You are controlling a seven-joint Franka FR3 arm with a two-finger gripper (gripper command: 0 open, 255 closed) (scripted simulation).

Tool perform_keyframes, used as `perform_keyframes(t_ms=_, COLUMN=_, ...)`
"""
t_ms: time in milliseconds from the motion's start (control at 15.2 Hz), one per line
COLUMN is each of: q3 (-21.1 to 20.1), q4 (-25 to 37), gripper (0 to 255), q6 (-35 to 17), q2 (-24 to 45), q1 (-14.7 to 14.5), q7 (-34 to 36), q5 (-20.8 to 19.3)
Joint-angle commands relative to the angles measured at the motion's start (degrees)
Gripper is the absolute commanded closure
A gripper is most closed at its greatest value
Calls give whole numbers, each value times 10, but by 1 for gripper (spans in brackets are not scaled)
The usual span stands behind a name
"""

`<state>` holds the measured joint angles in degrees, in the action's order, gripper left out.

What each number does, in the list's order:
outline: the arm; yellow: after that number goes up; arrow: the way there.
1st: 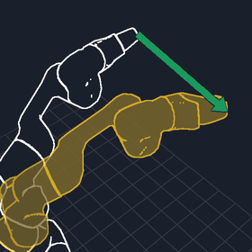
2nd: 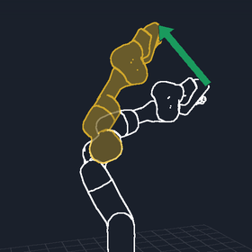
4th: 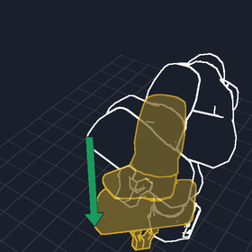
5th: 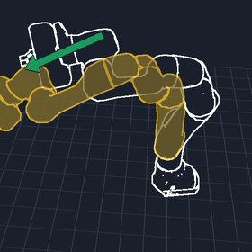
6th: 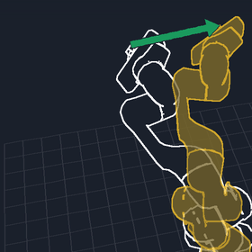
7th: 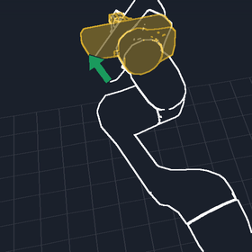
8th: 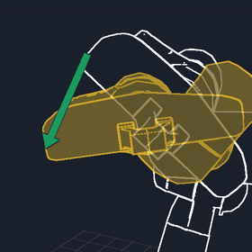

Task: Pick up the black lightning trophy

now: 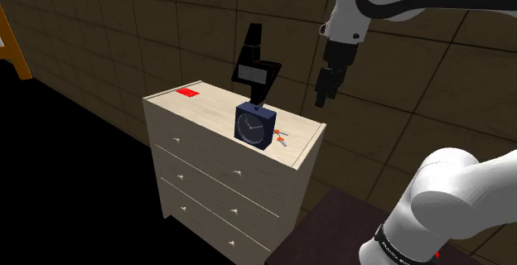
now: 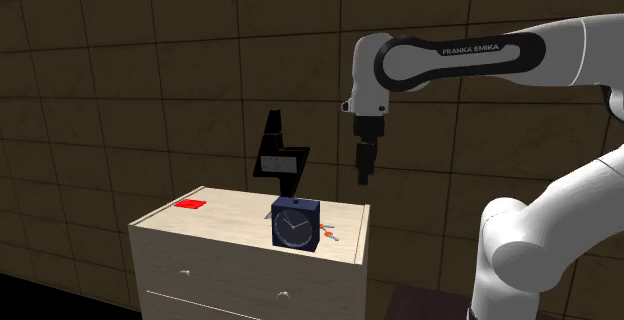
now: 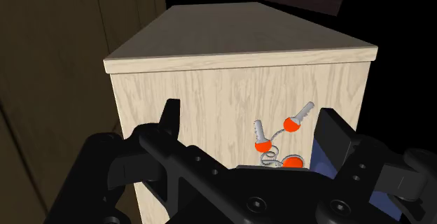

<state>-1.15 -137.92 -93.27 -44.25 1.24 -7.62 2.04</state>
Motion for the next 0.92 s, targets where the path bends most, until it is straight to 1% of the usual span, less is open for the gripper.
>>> perform_keyframes(t_ms=0, q3=0, q4=0, gripper=0, q6=0, q2=0, q1=0, q7=0, q5=0)
perform_keyframes(t_ms=462, q3=-31, q4=164, gripper=0, q6=8, q2=152, q1=-2, q7=42, q5=5)
perform_keyframes(t_ms=858, q3=-54, q4=331, gripper=0, q6=43, q2=284, q1=-2, q7=80, q5=-5)
